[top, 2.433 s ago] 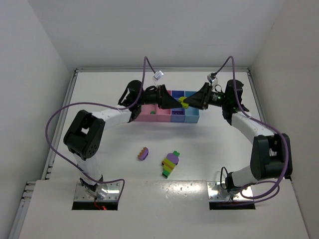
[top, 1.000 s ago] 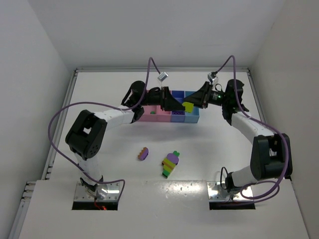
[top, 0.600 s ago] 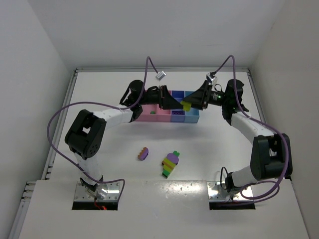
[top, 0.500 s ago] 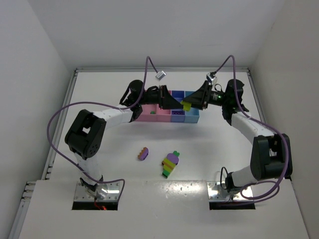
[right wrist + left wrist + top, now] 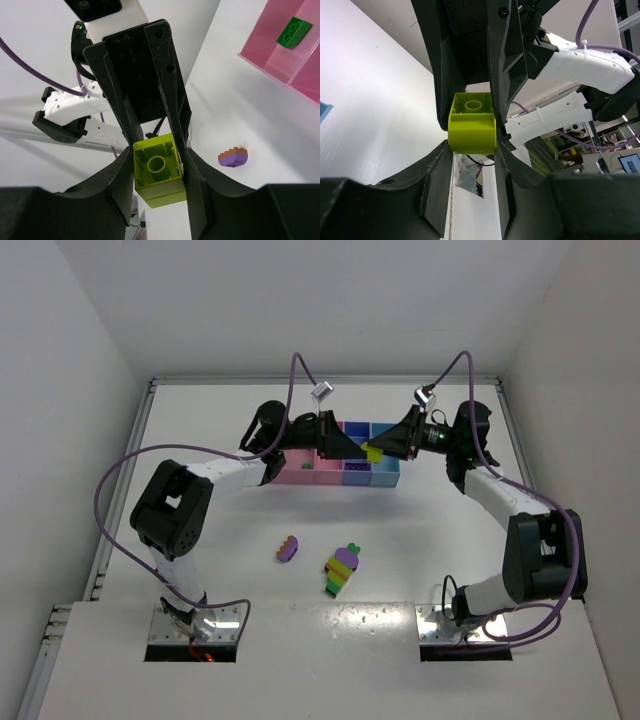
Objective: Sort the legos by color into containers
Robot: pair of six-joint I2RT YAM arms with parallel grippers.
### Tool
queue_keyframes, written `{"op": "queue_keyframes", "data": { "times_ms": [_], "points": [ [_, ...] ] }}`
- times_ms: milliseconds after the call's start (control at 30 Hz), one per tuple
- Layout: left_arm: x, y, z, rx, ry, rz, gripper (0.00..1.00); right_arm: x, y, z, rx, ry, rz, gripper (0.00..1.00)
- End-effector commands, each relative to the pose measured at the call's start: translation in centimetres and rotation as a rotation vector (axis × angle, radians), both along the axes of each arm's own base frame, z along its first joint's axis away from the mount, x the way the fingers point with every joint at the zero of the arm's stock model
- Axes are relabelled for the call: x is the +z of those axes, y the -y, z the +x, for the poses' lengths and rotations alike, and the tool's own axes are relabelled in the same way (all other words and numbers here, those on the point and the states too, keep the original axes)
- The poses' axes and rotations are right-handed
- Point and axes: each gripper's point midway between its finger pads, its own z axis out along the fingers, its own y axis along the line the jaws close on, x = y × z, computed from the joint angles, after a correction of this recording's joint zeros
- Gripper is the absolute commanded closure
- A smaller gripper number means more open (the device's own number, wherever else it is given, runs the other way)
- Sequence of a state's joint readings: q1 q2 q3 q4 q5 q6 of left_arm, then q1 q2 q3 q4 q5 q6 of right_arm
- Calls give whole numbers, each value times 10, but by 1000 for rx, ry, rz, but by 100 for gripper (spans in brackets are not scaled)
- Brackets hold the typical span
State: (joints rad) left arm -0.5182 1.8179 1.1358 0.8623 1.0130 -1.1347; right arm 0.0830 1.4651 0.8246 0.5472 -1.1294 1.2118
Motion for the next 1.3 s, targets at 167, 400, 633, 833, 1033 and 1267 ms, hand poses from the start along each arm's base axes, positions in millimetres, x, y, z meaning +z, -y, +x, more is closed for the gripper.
{"op": "queue_keyframes", "data": {
  "times_ms": [167,400,633,833,1033,1267],
  "points": [
    [2,2,-4,9,47,-14,100,17,9,7,-22,89,9,100],
    [-4,2,-11,4,53,9,100,23,30,38,-131,94,9,100],
    [-9,5,-15,-14,62,29,100,25,47,56,-192,99,6,100],
    [-13,5,-14,-12,77,41,100,25,57,62,-209,138,-12,100],
    [-15,-3,18,100,123,110,71,-40,75,65,-237,215,-300,100],
    [-17,-41,70,329,191,346,27,-91,102,95,-309,285,-727,100]
  ]
}}
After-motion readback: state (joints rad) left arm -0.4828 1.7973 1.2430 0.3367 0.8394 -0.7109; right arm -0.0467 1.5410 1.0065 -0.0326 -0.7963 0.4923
